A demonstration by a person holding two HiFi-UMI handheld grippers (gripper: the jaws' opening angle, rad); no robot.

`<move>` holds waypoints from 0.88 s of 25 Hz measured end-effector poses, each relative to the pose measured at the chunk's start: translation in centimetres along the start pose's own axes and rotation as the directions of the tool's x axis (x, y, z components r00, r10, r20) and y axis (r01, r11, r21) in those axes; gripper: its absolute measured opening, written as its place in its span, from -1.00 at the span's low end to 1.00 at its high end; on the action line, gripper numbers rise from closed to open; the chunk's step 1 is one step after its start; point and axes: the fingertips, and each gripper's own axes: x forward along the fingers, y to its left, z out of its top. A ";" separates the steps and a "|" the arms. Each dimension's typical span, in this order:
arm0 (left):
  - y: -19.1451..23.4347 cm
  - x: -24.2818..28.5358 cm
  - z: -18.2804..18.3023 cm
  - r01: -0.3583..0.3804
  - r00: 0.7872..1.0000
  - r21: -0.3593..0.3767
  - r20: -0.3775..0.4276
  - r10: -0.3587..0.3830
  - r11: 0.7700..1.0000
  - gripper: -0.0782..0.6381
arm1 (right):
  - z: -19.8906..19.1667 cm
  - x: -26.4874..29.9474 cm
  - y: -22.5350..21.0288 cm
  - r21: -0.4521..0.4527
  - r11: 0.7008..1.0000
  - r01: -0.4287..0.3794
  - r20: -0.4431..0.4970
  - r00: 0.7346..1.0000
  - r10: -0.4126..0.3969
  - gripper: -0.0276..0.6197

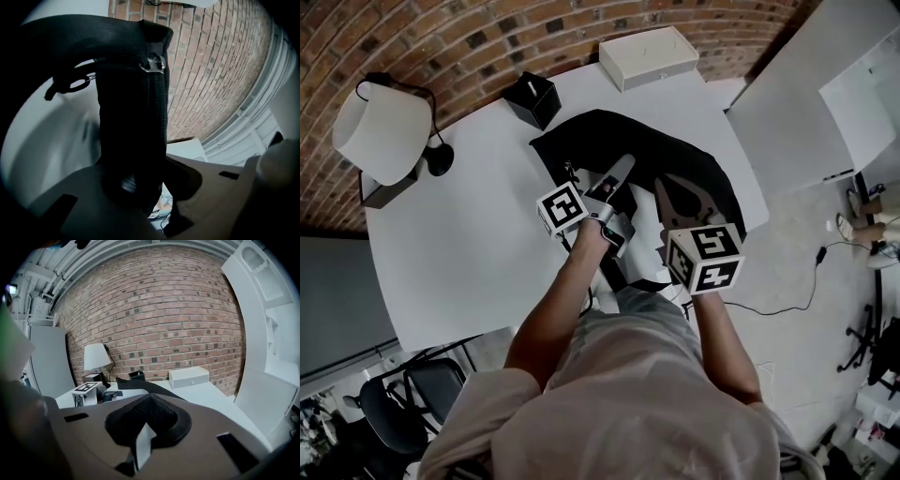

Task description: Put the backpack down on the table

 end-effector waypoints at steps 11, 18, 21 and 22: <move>2.4 -2.8 -1.1 -0.064 0.998 -0.014 -0.020 0.064 0.998 -0.55 | -2.4 0.1 2.2 0.019 1.000 0.002 -0.038 0.999 -0.001 -0.91; 4.5 -4.4 -1.8 -0.121 0.992 -0.035 -0.023 0.120 0.992 -0.50 | -4.0 0.0 2.9 0.029 1.000 0.009 -0.056 0.998 -0.007 -0.91; 5.0 -4.7 -1.9 -0.133 0.991 -0.037 -0.030 0.132 0.990 -0.49 | -4.6 0.2 3.2 0.036 0.999 0.006 -0.065 0.998 -0.003 -0.91; 5.2 -4.7 -2.0 -0.138 0.990 -0.034 -0.033 0.137 0.990 -0.49 | -4.9 0.2 3.3 0.039 0.999 0.005 -0.068 0.998 -0.002 -0.91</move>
